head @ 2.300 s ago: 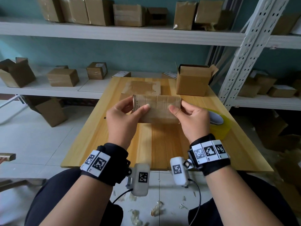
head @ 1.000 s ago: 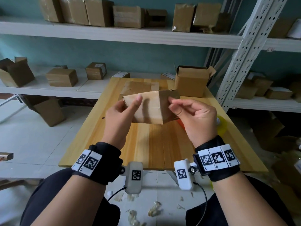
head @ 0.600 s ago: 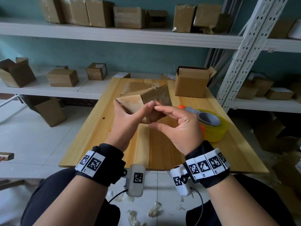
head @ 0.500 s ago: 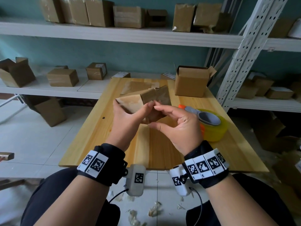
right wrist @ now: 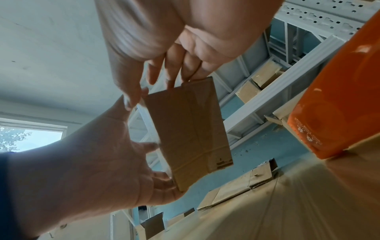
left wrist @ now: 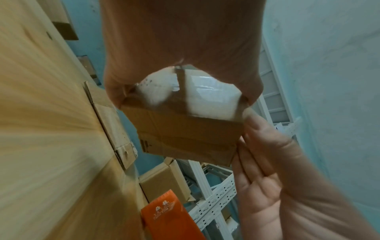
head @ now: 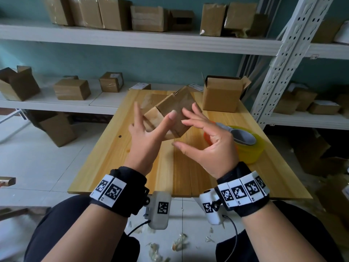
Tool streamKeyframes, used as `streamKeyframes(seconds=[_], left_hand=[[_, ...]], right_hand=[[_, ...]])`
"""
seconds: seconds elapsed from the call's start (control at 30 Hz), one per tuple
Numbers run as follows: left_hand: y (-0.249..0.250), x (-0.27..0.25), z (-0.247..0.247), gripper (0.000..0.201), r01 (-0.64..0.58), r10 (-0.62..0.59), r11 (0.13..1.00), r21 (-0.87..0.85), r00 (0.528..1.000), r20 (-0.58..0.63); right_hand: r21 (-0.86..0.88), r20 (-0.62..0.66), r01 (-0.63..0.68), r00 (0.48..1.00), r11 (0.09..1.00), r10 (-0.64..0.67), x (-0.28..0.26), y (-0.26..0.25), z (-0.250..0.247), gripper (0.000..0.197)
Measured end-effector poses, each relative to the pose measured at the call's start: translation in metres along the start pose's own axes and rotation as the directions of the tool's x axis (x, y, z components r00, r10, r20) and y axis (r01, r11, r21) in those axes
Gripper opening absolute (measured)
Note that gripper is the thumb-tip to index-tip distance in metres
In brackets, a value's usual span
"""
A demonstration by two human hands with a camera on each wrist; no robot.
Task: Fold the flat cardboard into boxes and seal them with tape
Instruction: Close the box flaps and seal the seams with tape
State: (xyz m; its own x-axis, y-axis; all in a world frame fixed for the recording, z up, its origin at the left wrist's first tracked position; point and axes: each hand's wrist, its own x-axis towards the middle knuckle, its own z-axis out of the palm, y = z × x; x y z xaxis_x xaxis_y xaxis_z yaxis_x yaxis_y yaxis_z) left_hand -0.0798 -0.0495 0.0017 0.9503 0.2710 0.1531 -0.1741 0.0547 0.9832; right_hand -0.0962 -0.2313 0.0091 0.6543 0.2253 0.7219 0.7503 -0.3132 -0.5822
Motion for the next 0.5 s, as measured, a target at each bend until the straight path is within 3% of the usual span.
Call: streamKeyframes(seconds=[0.1,0.2,0.3,0.4,0.5], left_hand=[[0.002,-0.007,0.003,0.093,-0.024,0.024,0.999,-0.038,1.000,0.014],[0.005,-0.008,0.005,0.078,-0.020,0.022,0.996,-0.086,1.000,0.017],[0.004,-0.005,0.004,0.084,0.010,-0.010,0.997,-0.080,1.000,-0.001],[0.004,-0.007,0.004,0.107,0.001,0.001,0.999,0.042,0.998,-0.068],[0.002,-0.002,0.002,0.111,0.037,-0.037,0.999,-0.012,0.997,-0.064]], right_hand=[[-0.064,0.039,0.013,0.999,0.998,-0.010,0.001,-0.001,-0.002,0.053],[-0.078,0.054,0.029,0.998,0.997,-0.025,0.002,-0.002,0.000,0.053],[-0.070,0.077,0.035,0.997,0.997,-0.030,0.001,-0.001,0.002,0.051],[-0.096,0.101,0.077,0.993,0.992,-0.067,0.004,-0.004,0.008,0.045],[-0.093,0.107,0.118,0.988,0.989,-0.108,0.013,-0.014,0.016,0.036]])
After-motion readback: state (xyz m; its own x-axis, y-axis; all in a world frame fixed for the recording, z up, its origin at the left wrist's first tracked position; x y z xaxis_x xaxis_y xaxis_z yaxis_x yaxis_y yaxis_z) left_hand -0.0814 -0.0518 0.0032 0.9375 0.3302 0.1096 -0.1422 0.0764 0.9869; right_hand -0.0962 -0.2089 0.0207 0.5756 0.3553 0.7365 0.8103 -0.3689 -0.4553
